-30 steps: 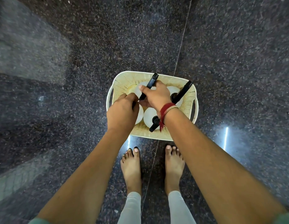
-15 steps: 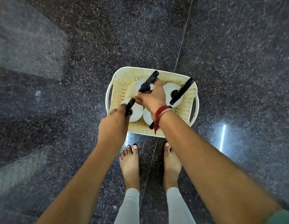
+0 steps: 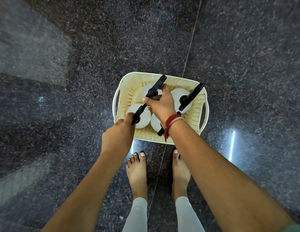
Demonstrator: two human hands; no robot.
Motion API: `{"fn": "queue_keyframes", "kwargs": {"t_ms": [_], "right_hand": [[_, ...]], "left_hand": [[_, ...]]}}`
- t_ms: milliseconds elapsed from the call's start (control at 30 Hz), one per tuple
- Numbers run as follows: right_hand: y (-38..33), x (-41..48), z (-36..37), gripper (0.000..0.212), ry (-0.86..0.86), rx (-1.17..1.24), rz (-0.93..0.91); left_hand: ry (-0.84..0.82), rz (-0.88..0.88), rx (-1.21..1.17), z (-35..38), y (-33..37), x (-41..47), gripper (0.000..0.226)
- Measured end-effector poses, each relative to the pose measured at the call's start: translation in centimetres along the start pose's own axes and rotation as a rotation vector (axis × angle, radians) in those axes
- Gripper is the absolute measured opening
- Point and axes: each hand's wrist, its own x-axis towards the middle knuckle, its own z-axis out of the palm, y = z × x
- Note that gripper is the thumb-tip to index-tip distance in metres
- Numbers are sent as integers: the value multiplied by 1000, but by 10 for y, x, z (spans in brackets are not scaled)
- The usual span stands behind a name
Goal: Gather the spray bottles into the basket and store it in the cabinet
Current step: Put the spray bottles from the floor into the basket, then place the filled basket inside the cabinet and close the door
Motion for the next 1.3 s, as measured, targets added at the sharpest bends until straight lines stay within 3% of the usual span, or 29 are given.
{"fn": "queue_keyframes", "kwargs": {"t_ms": [133,233,367,500,567,667,767,833,900,967,1033,1133,1200,1300], "right_hand": [[-5,-3,-5,51,20,-15,19],[-14,-9,-11,63,28,-51,28],[-23,-30,-25,88,102,-218,-76],[-15,-55,-54,79,482,-308,-420],[0,-54,-79,75,706,-284,-480],[36,-42,-114,80,823,-239,-392],[69,-26,-130,98,695,-206,-200],[84,-15,-133,107,557,-195,-123],[90,-7,-130,109,457,-180,-103],[92,-2,-125,106,425,-165,-106],[94,4,-120,97,392,-129,-85],[96,15,-114,66,377,40,38],[97,20,-113,36,398,-22,96],[97,19,-113,26,439,-83,85]], "left_hand": [[6,9,10,0,-2,1,25],[20,-18,56,-6,-6,0,45],[189,-19,46,-23,-9,5,61],[356,116,-54,-40,-2,29,54],[358,95,-112,-43,-3,48,57],[270,-83,-331,-40,-14,77,72],[-2,-368,-638,-29,-27,95,78],[-221,-435,-737,-19,-32,97,56],[-288,-439,-823,-9,-36,97,33],[-261,-439,-885,-4,-38,95,27],[-200,-402,-789,-1,-41,94,31],[-131,-394,-591,8,-46,89,27],[-128,-414,-557,14,-46,86,26],[-89,-453,-423,20,-43,85,27]]}}
